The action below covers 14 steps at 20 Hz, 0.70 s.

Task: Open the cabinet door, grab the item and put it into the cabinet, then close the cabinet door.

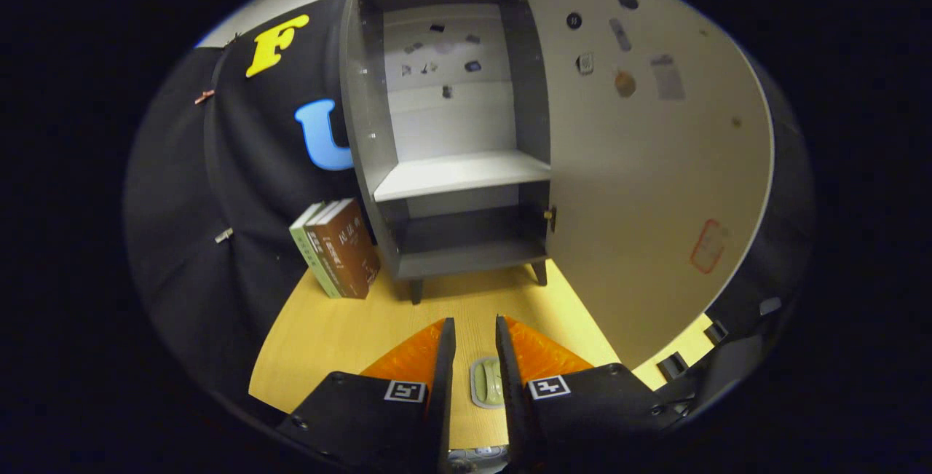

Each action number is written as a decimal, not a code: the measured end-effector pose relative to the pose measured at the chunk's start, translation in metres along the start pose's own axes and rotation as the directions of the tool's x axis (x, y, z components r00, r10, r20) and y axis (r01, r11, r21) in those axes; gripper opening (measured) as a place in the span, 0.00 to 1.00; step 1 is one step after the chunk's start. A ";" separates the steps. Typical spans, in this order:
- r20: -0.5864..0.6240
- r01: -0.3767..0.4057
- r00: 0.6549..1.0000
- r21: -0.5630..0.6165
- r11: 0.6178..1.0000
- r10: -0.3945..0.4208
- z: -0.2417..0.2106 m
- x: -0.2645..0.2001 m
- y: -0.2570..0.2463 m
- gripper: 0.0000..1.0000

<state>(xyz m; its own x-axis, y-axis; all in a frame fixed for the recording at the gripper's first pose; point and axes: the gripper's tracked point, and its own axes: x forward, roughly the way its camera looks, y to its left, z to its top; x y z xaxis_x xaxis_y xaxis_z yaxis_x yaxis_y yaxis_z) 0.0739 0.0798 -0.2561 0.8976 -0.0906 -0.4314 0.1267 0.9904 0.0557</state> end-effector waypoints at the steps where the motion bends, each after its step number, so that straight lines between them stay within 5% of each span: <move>1: -0.039 -0.007 0.999 -0.014 1.000 0.006 -0.014 0.014 0.001 0.36; 7: -0.326 -0.051 0.944 -0.019 0.999 0.042 -0.114 0.076 -0.010 0.36; 14: -0.500 -0.033 0.866 -0.023 0.999 0.017 -0.178 0.105 -0.029 0.36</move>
<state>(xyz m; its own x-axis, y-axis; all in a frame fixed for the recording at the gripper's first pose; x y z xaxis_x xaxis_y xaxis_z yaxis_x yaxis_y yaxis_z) 0.0890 0.0606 -0.4634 0.5684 -0.0096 -0.8227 0.0877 0.9949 0.0490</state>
